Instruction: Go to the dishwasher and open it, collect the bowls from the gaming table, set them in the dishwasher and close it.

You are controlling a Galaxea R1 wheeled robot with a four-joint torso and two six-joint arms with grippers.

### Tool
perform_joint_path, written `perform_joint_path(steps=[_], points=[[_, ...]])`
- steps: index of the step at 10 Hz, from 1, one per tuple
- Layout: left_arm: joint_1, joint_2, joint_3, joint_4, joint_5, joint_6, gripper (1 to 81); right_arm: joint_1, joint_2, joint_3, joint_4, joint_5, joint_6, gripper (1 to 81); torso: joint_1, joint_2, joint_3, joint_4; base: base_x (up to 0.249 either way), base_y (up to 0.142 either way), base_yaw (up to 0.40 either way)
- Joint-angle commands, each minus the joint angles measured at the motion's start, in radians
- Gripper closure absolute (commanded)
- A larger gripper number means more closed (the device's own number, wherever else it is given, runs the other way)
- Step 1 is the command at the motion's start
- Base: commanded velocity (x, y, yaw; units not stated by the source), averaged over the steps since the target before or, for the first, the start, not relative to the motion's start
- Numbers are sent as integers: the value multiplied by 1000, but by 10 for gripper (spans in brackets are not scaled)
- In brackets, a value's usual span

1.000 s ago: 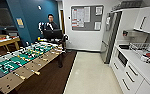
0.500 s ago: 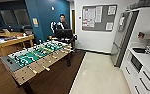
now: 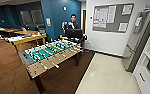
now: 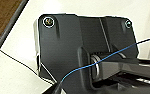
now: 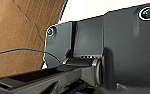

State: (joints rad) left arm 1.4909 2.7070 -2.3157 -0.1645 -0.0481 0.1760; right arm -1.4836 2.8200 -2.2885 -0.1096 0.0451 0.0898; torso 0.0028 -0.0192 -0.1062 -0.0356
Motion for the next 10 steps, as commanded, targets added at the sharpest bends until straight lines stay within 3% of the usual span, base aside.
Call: perform_joint_path(steps=[1, 10], points=[[-37, -22, -19, -17, 62, -4, 10, 50, 17, -6, -5, -56, -4, 10, 0, 0, 0, 0, 0, 0, 287], [-37, -18, -17, -17, 60, -4, 10, 50, 14, -2, -9, -57, -4, 10, 0, 0, 0, 0, 0, 0, 283]])
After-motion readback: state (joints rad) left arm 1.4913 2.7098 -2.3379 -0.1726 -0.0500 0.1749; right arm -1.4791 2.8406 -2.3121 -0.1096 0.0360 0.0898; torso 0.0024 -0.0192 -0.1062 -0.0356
